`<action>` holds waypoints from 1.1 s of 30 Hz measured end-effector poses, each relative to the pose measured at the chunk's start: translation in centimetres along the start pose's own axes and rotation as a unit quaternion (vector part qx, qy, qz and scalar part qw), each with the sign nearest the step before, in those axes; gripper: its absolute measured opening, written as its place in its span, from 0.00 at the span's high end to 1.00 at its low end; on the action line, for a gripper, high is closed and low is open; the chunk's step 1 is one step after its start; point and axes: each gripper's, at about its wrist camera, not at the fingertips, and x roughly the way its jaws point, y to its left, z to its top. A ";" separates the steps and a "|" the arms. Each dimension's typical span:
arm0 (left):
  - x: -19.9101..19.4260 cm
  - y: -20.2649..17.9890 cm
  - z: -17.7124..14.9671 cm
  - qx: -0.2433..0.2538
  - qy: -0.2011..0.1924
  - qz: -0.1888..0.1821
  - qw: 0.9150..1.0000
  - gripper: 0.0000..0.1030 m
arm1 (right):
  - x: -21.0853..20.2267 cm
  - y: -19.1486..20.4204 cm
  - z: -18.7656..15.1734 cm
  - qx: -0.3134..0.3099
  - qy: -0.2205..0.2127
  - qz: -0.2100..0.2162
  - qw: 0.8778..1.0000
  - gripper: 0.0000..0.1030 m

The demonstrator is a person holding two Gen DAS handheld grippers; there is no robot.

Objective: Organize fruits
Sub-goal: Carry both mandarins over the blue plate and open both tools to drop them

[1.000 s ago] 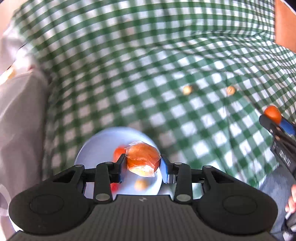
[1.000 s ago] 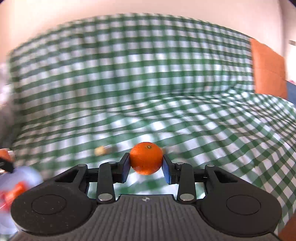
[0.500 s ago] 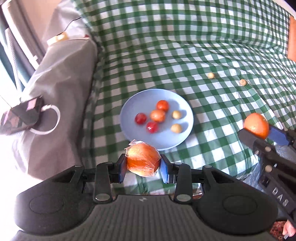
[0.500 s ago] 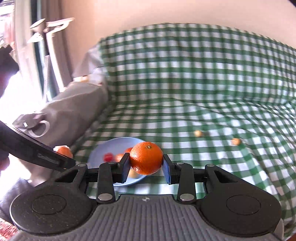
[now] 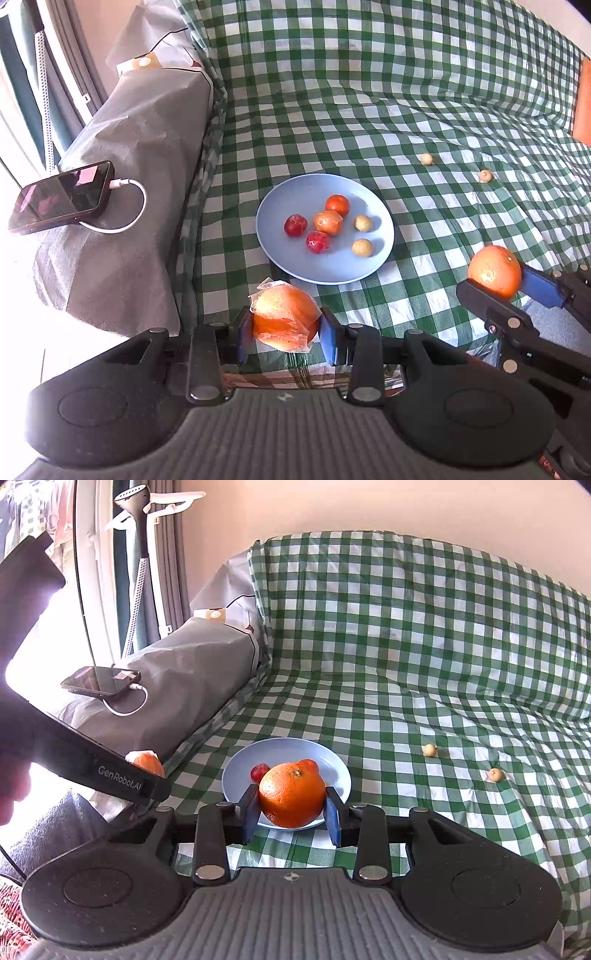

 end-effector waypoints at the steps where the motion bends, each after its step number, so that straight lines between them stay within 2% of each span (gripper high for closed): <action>1: 0.0 0.1 0.0 -0.001 0.000 -0.001 1.000 0.60 | -0.1 0.0 -0.1 -0.002 0.001 0.000 1.000 0.63; 8: 1.2 0.5 0.2 -0.006 0.012 -0.001 1.000 0.60 | 0.3 -0.1 -0.3 -0.006 0.013 -0.003 1.000 0.63; 14: 3.8 1.3 1.6 -0.009 0.021 0.006 1.000 0.60 | 2.7 -0.5 -0.4 0.001 0.035 -0.005 0.999 0.63; 19: 7.8 1.6 3.6 -0.018 0.041 0.000 0.999 0.60 | 6.4 -0.8 -0.4 0.003 0.060 -0.008 0.998 0.63; 33: 17.3 1.6 8.0 -0.010 0.068 0.013 0.998 0.60 | 18.4 -1.0 0.5 0.008 0.128 -0.009 0.992 0.63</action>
